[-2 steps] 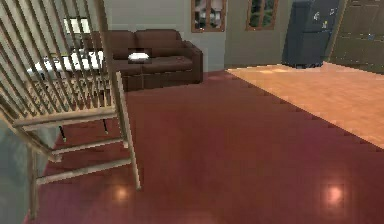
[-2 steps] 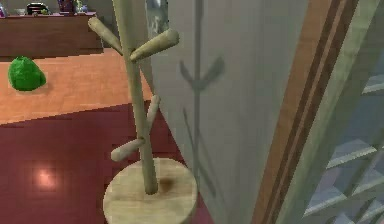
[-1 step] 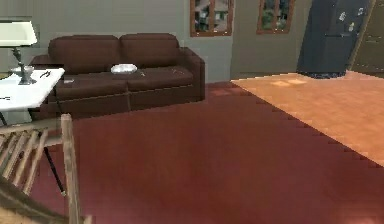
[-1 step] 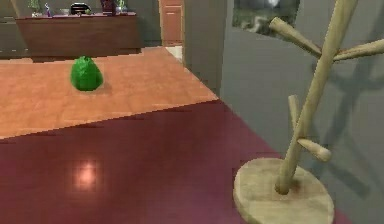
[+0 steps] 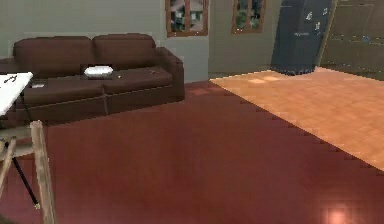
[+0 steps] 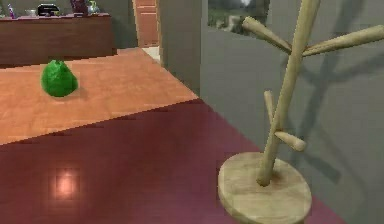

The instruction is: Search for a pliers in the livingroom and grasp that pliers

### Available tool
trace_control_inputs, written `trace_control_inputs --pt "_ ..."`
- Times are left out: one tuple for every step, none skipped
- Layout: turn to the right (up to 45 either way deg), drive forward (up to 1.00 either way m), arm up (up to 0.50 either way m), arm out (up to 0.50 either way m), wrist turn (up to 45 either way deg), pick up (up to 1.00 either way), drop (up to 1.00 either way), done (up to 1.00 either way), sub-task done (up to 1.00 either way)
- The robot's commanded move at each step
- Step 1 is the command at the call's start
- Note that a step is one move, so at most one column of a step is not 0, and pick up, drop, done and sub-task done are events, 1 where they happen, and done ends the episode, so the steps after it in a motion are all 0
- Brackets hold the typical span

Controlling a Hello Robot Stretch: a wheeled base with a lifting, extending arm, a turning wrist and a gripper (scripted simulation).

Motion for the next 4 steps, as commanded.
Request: trace_control_inputs --pt "0.0 0.05 0.0 0.0 0.0 0.0 0.0 0.0 0.0" --pt "-24.0 0.0 0.0 0.0 0.0 0.0 0.0 0.0 0.0" --pt "0.0 1.0 0.0 0.0 0.0 0.0 0.0 0.0 0.0" --pt "-3.0 0.0 0.0 0.0 0.0 0.0 0.0 0.0 0.0"
